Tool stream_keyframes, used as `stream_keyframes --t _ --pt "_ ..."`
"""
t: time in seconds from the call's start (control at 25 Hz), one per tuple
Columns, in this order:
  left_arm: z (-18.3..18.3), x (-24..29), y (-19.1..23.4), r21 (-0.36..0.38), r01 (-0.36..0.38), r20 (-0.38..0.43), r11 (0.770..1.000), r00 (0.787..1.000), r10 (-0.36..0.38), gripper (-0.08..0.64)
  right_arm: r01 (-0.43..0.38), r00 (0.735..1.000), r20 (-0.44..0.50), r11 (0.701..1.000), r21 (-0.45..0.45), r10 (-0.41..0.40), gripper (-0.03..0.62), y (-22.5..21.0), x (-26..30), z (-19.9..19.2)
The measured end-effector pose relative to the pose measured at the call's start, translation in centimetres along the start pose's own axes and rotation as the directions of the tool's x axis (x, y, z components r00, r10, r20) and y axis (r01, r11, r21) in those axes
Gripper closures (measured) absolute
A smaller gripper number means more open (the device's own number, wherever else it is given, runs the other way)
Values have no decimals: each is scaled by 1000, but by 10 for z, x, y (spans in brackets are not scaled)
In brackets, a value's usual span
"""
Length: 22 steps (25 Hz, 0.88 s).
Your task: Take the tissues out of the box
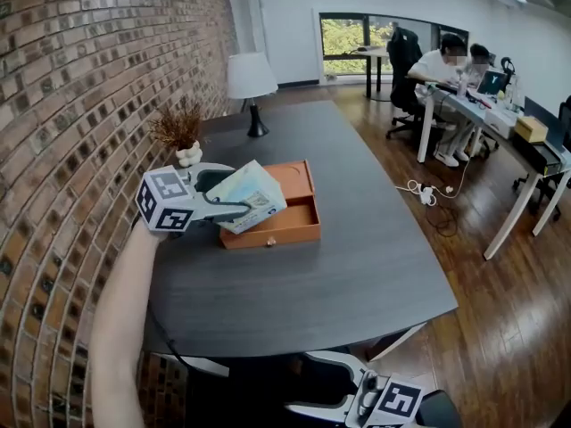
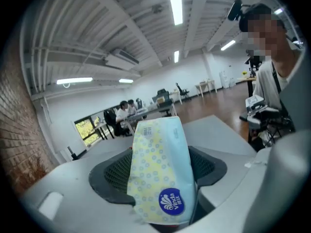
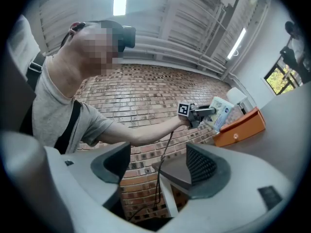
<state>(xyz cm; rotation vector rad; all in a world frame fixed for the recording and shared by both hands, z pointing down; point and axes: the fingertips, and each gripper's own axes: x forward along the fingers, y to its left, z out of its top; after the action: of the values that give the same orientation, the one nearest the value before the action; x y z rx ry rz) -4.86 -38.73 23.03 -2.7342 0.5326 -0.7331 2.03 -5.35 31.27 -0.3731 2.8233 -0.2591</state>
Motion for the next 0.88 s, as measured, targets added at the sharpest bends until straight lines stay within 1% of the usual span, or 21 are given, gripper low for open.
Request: stream_keyframes --t 0.04,0.08,0.12,0.16,0.24,0.32,0.36,0.44,0.48,0.56,0.6,0.64,0.68,0.72,0.76,0.8,0.88 --pt "14 -12 -11 -20 -14 88 1000 996 16 202 11 1000 7 1000 -2 -11 239 -2 -1 1" --pt "26 -25 -26 -46 -23 176 999 984 31 202 25 1000 12 1000 -3 -25 239 -5 -3 2" --pt "35 -37 -43 -78 -27 259 997 965 47 202 40 999 18 999 -2 -40 239 -9 -6 2" --pt "41 -47 -62 -112 -27 335 993 940 63 204 56 998 24 998 3 -56 239 -13 -8 3" --pt "47 -66 -103 -178 -16 460 984 883 98 206 82 996 38 996 18 -82 239 -21 -13 3" --pt "44 -83 -144 -243 4 555 970 821 136 206 98 994 48 995 24 -99 239 -27 -16 2" --pt "40 -91 -163 -279 14 589 960 792 159 206 97 994 50 995 27 -98 239 -27 -17 1" --pt "29 -103 -194 -359 30 633 933 743 220 207 83 995 49 996 34 -85 239 -24 -15 0" --pt "22 -108 -208 -405 39 647 914 718 256 207 74 996 48 997 38 -76 239 -22 -13 -1" --pt "10 -118 -234 -494 72 675 866 659 330 207 55 997 43 998 38 -57 239 -16 -11 -3" --pt "5 -122 -247 -528 93 688 844 629 362 207 46 998 39 998 33 -48 239 -13 -9 -4" --pt "1 -125 -259 -552 106 697 827 603 388 208 37 999 33 999 28 -38 239 -9 -8 -6" --pt "-2 -127 -269 -566 113 705 817 580 409 208 29 999 29 999 26 -30 239 -7 -7 -7" --pt "-3 -129 -278 -572 116 713 812 560 422 207 22 999 26 999 30 -22 239 -5 -6 -7" --pt "-3 -131 -286 -570 118 722 813 543 427 209 14 1000 27 999 41 -15 239 -3 -6 -8" --pt "-3 -134 -292 -562 114 731 820 532 427 208 5 1000 30 998 57 -7 239 0 -4 -10" --pt "-3 -140 -304 -544 92 739 834 523 424 208 -11 1000 30 996 83 8 239 4 -2 -12"
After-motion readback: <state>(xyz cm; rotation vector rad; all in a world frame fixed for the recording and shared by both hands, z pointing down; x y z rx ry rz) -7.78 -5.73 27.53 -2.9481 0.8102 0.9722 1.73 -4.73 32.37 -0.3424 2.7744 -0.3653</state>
